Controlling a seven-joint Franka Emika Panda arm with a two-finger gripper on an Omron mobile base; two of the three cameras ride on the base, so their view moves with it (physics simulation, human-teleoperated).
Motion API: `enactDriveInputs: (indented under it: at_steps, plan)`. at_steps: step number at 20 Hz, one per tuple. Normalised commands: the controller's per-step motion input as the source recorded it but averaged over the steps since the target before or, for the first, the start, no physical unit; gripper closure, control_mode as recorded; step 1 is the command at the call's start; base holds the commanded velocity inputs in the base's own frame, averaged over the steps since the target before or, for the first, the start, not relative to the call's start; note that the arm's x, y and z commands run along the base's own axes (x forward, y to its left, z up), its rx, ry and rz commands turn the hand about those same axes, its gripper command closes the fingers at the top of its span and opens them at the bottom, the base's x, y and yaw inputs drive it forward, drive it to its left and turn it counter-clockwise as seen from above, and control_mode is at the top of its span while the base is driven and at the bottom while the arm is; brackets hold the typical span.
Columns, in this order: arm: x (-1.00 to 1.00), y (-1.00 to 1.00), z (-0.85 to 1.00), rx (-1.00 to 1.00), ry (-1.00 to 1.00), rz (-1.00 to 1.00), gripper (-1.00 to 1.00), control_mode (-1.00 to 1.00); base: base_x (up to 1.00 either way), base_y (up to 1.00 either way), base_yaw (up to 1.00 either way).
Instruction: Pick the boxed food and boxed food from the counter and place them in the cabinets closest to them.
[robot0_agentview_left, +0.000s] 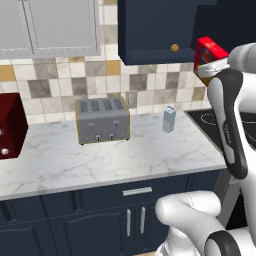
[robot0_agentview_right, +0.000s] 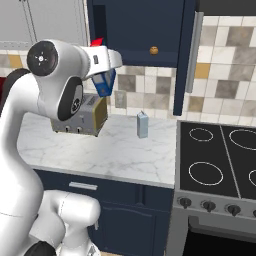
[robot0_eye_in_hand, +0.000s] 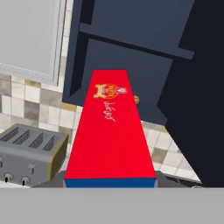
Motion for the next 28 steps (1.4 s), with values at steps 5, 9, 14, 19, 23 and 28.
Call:
enactDriveInputs:
  at_steps: [5,9,14,19,23,28]
  plan:
    - [0.0,0.0,0.0,0.03,-0.01,-0.01,1.0,-1.0,0.0,0.0,0.0]
    - [0.0,0.0,0.0,0.05,0.0,-0.04,1.0,-1.0,0.0,0.0,0.0]
    - [0.0,0.0,0.07,0.05,0.0,-0.04,1.0,-1.0,0.0,0.0,0.0]
    - [0.0,0.0,0.14,0.06,0.0,-0.04,1.0,-1.0,0.0,0.0,0.0]
    - [0.05,0.0,0.18,0.05,0.0,-0.03,1.0,-1.0,0.0,0.0,0.0]
    - [0.14,0.0,0.11,0.05,0.0,-0.01,1.0,-1.0,0.0,0.0,0.0]
